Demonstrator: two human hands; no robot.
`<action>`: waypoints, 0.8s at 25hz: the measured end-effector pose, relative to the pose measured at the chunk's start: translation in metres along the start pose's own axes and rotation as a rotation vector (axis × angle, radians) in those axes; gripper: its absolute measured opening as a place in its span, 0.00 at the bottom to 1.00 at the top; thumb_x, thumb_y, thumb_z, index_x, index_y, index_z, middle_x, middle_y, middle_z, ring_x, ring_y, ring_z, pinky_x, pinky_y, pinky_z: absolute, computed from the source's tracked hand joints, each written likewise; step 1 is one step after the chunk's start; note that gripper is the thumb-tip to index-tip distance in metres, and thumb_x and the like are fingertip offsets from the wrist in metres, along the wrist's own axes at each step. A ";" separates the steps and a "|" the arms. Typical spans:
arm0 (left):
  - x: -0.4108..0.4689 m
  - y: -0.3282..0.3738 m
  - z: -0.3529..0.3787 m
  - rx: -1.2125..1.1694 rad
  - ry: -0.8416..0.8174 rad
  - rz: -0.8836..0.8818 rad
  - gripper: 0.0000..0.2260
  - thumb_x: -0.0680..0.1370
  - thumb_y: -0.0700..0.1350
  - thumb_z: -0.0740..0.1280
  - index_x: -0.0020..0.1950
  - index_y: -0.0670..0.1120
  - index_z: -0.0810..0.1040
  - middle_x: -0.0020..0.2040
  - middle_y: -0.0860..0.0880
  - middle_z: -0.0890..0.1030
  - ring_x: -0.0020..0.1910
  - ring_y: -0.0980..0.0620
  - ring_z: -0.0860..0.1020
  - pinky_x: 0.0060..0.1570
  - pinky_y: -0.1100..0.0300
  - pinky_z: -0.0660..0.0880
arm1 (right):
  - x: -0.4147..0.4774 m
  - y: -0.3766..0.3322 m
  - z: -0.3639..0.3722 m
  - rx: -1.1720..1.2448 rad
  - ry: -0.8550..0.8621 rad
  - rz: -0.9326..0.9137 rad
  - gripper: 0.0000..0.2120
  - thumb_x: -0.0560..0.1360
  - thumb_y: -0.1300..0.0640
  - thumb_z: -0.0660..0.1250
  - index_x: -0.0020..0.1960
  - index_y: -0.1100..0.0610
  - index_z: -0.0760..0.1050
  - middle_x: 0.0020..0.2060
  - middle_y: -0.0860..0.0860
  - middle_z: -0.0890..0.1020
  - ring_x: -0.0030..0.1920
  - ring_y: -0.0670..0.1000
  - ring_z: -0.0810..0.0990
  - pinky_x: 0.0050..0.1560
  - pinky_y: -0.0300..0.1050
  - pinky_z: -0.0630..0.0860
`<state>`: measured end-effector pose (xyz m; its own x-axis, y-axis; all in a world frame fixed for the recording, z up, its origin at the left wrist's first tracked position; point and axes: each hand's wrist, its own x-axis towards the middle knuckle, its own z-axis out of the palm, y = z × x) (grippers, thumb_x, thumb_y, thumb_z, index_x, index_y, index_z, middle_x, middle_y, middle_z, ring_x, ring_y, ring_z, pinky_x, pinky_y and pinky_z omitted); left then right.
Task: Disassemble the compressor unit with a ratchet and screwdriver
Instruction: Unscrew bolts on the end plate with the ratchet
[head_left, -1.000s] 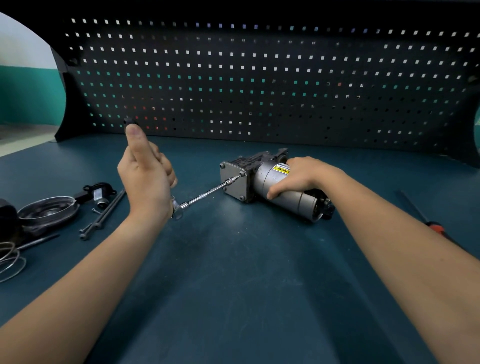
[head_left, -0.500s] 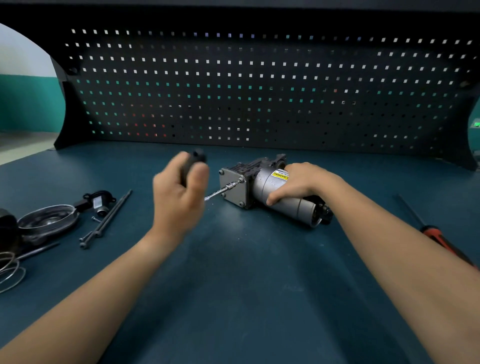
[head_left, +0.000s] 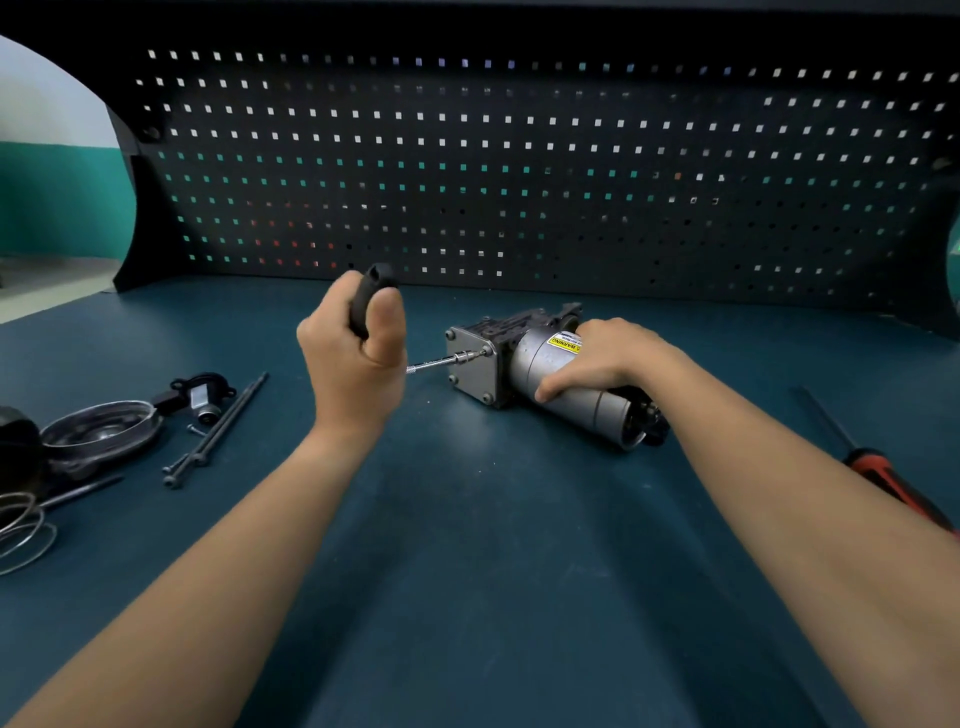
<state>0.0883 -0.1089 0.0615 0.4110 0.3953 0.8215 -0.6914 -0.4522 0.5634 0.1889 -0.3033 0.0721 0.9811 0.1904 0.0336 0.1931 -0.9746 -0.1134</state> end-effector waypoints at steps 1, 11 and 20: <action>0.004 -0.006 0.000 -0.033 0.113 -0.149 0.26 0.72 0.72 0.54 0.30 0.51 0.56 0.24 0.52 0.58 0.25 0.53 0.57 0.26 0.57 0.55 | -0.001 0.000 0.000 -0.002 0.005 0.006 0.32 0.57 0.31 0.70 0.49 0.51 0.65 0.45 0.49 0.71 0.45 0.53 0.71 0.33 0.43 0.65; 0.019 -0.030 0.004 -0.288 0.391 -0.614 0.23 0.78 0.61 0.53 0.30 0.49 0.52 0.20 0.55 0.55 0.20 0.54 0.53 0.22 0.65 0.51 | 0.003 -0.001 0.001 0.017 0.019 0.001 0.31 0.57 0.32 0.71 0.48 0.52 0.66 0.41 0.49 0.70 0.43 0.53 0.71 0.29 0.40 0.62; -0.031 -0.013 -0.003 0.329 -0.748 0.948 0.19 0.79 0.62 0.52 0.37 0.48 0.58 0.22 0.48 0.68 0.21 0.50 0.66 0.23 0.59 0.59 | 0.002 0.000 -0.001 0.023 -0.004 -0.026 0.31 0.58 0.33 0.71 0.51 0.53 0.69 0.38 0.48 0.69 0.44 0.53 0.72 0.31 0.41 0.64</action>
<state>0.0826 -0.1130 0.0287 0.1443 -0.6962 0.7032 -0.7624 -0.5312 -0.3694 0.1906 -0.3031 0.0734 0.9757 0.2166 0.0327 0.2191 -0.9663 -0.1352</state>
